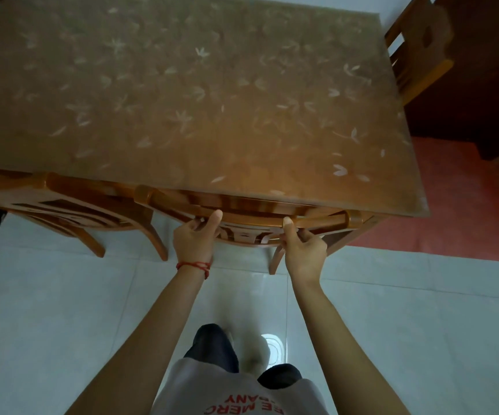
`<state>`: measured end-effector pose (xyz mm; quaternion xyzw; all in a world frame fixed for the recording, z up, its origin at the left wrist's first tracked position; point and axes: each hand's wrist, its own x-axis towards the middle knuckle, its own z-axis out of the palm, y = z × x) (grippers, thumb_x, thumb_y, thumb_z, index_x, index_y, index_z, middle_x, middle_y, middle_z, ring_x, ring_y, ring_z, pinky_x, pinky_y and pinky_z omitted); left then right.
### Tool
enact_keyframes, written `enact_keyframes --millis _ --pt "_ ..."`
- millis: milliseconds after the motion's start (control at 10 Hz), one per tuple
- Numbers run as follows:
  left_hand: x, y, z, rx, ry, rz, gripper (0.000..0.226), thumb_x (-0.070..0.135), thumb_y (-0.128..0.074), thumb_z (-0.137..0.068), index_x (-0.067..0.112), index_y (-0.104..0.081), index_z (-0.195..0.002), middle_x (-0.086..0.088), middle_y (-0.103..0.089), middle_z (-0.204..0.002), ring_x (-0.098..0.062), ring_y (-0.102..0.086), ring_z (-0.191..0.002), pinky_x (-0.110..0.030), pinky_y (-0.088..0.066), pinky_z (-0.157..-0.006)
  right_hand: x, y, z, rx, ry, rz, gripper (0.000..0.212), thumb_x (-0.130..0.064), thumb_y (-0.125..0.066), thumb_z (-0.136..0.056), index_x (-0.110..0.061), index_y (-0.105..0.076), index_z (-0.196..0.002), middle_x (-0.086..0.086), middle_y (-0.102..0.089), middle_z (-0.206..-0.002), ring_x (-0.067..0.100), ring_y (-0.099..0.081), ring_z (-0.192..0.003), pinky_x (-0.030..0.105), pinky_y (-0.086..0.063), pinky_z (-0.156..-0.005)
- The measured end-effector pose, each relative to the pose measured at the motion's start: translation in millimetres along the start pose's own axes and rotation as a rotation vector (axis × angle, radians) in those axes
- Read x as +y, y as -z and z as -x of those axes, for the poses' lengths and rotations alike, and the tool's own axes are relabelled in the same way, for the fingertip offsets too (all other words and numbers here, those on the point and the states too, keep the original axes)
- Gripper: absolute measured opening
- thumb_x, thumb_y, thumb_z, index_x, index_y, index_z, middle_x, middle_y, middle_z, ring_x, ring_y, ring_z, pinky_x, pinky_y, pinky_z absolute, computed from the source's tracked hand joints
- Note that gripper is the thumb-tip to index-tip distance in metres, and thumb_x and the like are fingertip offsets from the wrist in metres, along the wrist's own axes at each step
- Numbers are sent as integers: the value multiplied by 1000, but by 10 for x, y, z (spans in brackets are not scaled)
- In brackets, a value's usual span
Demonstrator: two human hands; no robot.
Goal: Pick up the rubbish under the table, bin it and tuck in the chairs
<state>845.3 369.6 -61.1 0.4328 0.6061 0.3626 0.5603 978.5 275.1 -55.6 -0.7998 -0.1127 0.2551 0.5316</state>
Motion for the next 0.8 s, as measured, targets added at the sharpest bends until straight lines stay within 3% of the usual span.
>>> enact_keyframes --millis 100,300,400,500,600,700,800 --pt "-14 18 3 0 -5 3 24 38 -74 -69 28 -67 -48 13 -67 -49 -27 -68 -74 -49 -53 -85 21 -15 7 3 3 -17 38 -39 -61 -83 -5 -66 -68 16 -70 -71 24 -66 -70 25 -53 -63" --pt "4 18 21 -8 -11 -16 23 40 -73 -69 29 -67 -49 14 -68 -52 -20 -68 -73 -48 -53 -85 -1 -8 23 -24 8 -24 25 -37 -60 -84 -23 -65 -64 -8 -66 -61 7 -65 -63 13 -47 -60" --pt "-5 28 26 -2 -24 -61 28 46 -72 -68 27 -65 -48 5 -69 -58 -27 -68 -77 -50 -53 -85 -8 0 22 -23 6 -33 26 -36 -60 -85 -25 -63 -62 -7 -66 -62 11 -66 -67 19 -50 -65" --pt "27 27 66 3 -44 -94 33 55 -69 -62 24 -61 -54 -16 -69 -73 -34 -66 -82 -53 -51 -85 -21 15 34 -31 17 -19 30 -36 -60 -85 -25 -61 -58 -2 -66 -62 19 -66 -69 27 -51 -70" --pt "20 16 85 -29 -79 -145 46 52 -64 -71 7 -61 -65 -22 -67 -78 -36 -63 -83 -52 -51 -85 -22 43 33 -49 28 5 35 -38 -59 -85 -17 -62 -57 2 -65 -61 20 -65 -68 25 -48 -65" --pt "69 24 184 -16 -133 -246 41 42 -56 -84 2 -59 -73 -9 -59 -69 -35 -60 -82 -37 -47 -77 -65 81 57 -90 -3 49 39 -41 -57 -86 -9 -61 -64 2 -61 -60 18 -59 -64 23 -43 -59" --pt "-25 61 290 -34 -186 -300 39 34 -52 -88 0 -60 -104 -17 -66 -100 -33 -57 -105 -36 -44 -86 -27 175 105 -121 47 116 30 -36 -53 -88 -14 -60 -69 -1 -63 -67 9 -55 -65 21 -39 -60"
